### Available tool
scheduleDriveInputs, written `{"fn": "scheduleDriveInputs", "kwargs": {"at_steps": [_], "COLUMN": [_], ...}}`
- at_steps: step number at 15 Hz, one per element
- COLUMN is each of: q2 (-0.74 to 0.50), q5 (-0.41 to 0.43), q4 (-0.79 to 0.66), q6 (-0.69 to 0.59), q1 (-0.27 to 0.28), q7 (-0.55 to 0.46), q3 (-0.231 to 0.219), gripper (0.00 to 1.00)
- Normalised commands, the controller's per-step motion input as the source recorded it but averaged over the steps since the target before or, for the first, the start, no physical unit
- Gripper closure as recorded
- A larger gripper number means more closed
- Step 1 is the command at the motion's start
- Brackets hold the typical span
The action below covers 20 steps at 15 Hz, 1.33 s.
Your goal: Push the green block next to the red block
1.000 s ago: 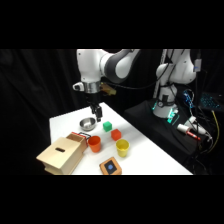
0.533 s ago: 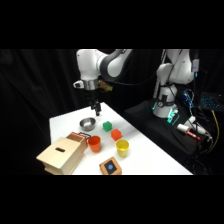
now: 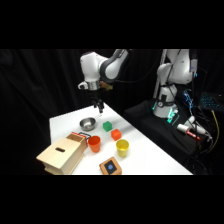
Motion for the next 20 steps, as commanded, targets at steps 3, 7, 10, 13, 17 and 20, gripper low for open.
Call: {"fn": "scheduleDriveInputs", "kwargs": {"at_steps": [3, 7, 10, 13, 17, 20], "q2": [-0.09, 0.02, 0.10, 0.13, 0.15, 0.14], "q5": [0.080, -0.013, -0.052, -0.071, -0.124, -0.186], "q4": [-0.24, -0.20, -0.13, -0.10, -0.06, -0.04], "q6": [0.33, 0.43, 0.41, 0.40, 0.37, 0.34], "q1": [-0.086, -0.055, -0.053, -0.051, -0.046, -0.042], "q7": [-0.25, -0.13, -0.08, -0.05, 0.00, 0.05], "q3": [-0.039, -0.044, -0.027, 0.001, 0.016, -0.004], "gripper": [0.00, 0.00, 0.00, 0.00, 0.00, 0.00]}}
